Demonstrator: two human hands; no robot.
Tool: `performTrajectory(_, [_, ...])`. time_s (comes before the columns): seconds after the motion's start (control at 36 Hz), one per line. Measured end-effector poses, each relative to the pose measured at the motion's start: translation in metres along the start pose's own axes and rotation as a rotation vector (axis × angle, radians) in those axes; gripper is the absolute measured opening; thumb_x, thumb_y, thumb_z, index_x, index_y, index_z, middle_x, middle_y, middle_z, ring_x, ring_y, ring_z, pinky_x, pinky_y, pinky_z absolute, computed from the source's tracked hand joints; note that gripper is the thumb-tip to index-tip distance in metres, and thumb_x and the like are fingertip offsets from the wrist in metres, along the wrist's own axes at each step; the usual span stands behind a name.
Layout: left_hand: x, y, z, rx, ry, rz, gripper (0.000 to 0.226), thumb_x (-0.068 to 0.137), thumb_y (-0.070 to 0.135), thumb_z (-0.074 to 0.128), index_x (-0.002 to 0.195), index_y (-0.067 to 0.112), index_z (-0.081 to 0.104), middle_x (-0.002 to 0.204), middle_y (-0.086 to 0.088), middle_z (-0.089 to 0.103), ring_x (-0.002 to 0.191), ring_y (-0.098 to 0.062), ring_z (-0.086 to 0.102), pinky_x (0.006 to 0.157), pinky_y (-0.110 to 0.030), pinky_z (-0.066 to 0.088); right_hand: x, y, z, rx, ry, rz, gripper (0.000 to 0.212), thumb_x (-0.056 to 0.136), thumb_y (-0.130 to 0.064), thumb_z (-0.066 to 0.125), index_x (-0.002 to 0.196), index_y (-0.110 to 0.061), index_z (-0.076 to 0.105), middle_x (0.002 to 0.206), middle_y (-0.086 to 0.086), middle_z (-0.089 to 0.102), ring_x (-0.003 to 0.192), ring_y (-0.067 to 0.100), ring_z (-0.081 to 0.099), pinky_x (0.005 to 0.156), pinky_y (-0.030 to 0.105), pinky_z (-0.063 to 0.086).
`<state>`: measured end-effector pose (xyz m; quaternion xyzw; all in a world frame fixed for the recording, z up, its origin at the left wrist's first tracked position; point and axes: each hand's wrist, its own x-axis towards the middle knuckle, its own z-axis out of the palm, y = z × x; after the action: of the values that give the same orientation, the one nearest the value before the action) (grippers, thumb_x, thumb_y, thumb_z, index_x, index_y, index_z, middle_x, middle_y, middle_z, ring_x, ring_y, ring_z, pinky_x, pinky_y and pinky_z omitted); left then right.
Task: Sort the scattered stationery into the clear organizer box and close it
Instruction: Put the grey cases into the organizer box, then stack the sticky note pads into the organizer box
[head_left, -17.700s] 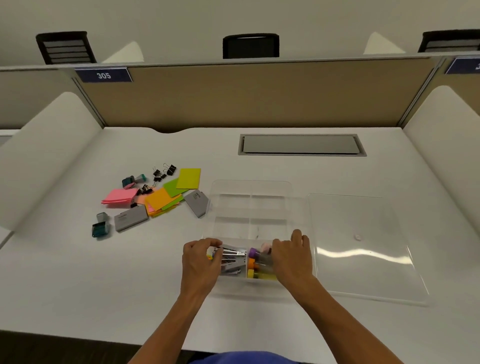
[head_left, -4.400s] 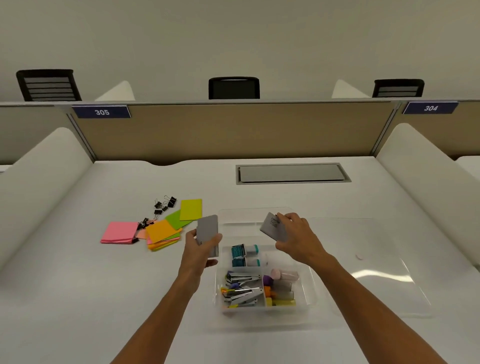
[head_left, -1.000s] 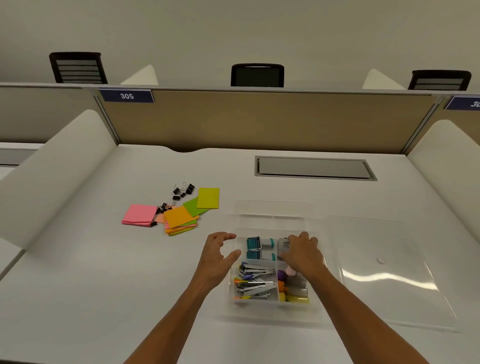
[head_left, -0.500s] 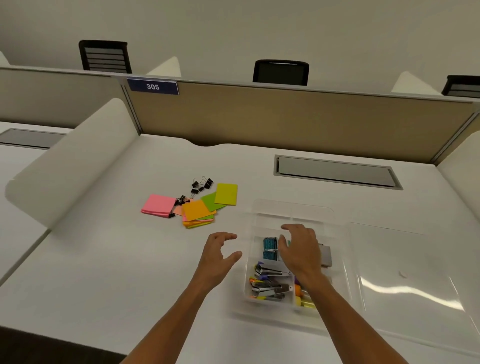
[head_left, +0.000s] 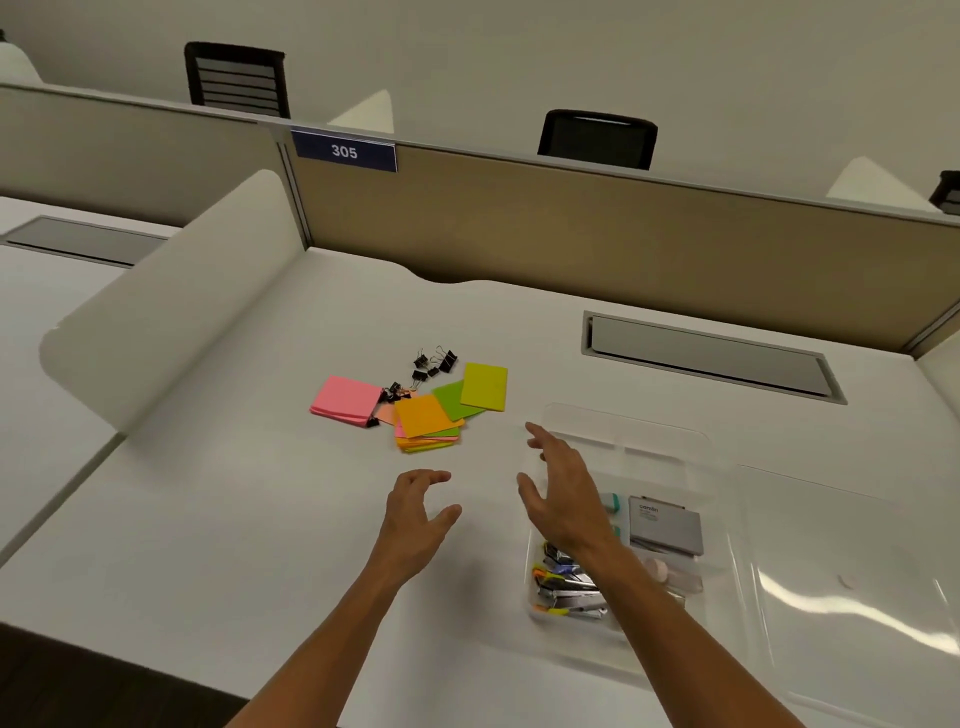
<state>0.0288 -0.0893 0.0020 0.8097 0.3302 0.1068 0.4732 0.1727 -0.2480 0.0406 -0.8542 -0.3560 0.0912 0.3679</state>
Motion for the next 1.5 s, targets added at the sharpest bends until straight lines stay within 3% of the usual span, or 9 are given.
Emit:
performTrajectory(0.14, [0.012, -0.015, -0.014, 0.06, 0.03, 0.003, 0.048, 0.088, 0.026, 0.069, 0.132, 0.029, 0.05, 0.139, 0.001, 0.041, 0.129, -0.018, 0.04, 0.099, -0.029, 0.038, 0.015, -0.011, 0.016, -0.037, -0.069, -0.036, 0.063, 0.094, -0.026, 0.058, 0.15, -0.03, 0.03, 0.143, -0.003, 0.046, 0.128, 0.015, 0.044, 0.109, 0.036, 0.039])
performTrajectory(0.42, [0.053, -0.039, -0.033, 0.079, 0.086, 0.05, 0.053, 0.087, 0.025, 0.069, 0.135, 0.022, 0.047, 0.138, -0.003, 0.038, 0.129, -0.021, 0.036, 0.097, -0.028, 0.037, 0.061, -0.025, 0.052, -0.215, -0.243, -0.021, 0.07, 0.093, -0.033, 0.06, 0.153, -0.025, 0.023, 0.154, 0.005, 0.028, 0.139, 0.025, 0.033, 0.112, 0.039, 0.034])
performTrajectory(0.61, [0.09, -0.046, -0.041, 0.104, 0.083, 0.181, 0.054, 0.087, 0.017, 0.069, 0.136, 0.022, 0.047, 0.145, -0.006, 0.034, 0.135, -0.023, 0.03, 0.105, -0.038, 0.036, 0.094, -0.018, 0.069, -0.234, -0.283, 0.143, 0.075, 0.092, -0.036, 0.062, 0.154, -0.024, 0.022, 0.154, 0.009, 0.025, 0.137, 0.034, 0.031, 0.11, 0.045, 0.034])
performTrajectory(0.81, [0.125, -0.042, -0.035, 0.22, 0.079, 0.362, 0.051, 0.082, 0.013, 0.07, 0.13, 0.01, 0.054, 0.14, -0.014, 0.044, 0.13, -0.032, 0.039, 0.105, -0.047, 0.04, 0.132, -0.009, 0.082, -0.238, -0.337, 0.297, 0.082, 0.09, -0.044, 0.064, 0.155, -0.022, 0.02, 0.158, 0.017, 0.016, 0.143, 0.04, 0.022, 0.116, 0.047, 0.027])
performTrajectory(1.0, [0.151, -0.035, -0.027, 0.359, 0.017, 0.516, 0.059, 0.078, 0.035, 0.073, 0.124, 0.001, 0.055, 0.132, -0.023, 0.051, 0.123, -0.035, 0.04, 0.103, -0.055, 0.039, 0.17, -0.016, 0.089, -0.328, -0.36, 0.294, 0.092, 0.083, -0.045, 0.07, 0.155, -0.024, 0.017, 0.161, 0.018, 0.006, 0.146, 0.04, 0.015, 0.115, 0.05, 0.026])
performTrajectory(1.17, [0.164, -0.033, -0.022, 0.46, -0.095, 0.49, 0.075, 0.07, 0.035, 0.084, 0.127, -0.004, 0.053, 0.134, -0.028, 0.05, 0.125, -0.049, 0.045, 0.103, -0.059, 0.04, 0.196, -0.014, 0.094, -0.376, -0.458, 0.27, 0.093, 0.085, -0.045, 0.068, 0.156, -0.031, 0.009, 0.163, 0.018, -0.003, 0.15, 0.038, 0.001, 0.117, 0.053, 0.021])
performTrajectory(1.31, [0.167, -0.039, -0.018, 0.541, -0.137, 0.452, 0.073, 0.078, 0.042, 0.076, 0.129, -0.003, 0.05, 0.137, -0.03, 0.047, 0.125, -0.051, 0.043, 0.106, -0.059, 0.036, 0.201, -0.002, 0.101, -0.419, -0.517, 0.275, 0.088, 0.087, -0.053, 0.064, 0.156, -0.031, 0.013, 0.161, 0.023, 0.0, 0.149, 0.04, 0.001, 0.118, 0.053, 0.021])
performTrajectory(1.5, [0.159, -0.049, -0.019, 0.56, -0.131, 0.485, 0.057, 0.075, 0.037, 0.078, 0.115, 0.001, 0.06, 0.131, -0.026, 0.053, 0.119, -0.046, 0.05, 0.103, -0.053, 0.039, 0.192, 0.005, 0.103, -0.554, -0.538, 0.193, 0.08, 0.088, -0.056, 0.059, 0.154, -0.031, 0.021, 0.158, 0.027, 0.01, 0.145, 0.047, 0.009, 0.117, 0.054, 0.022])
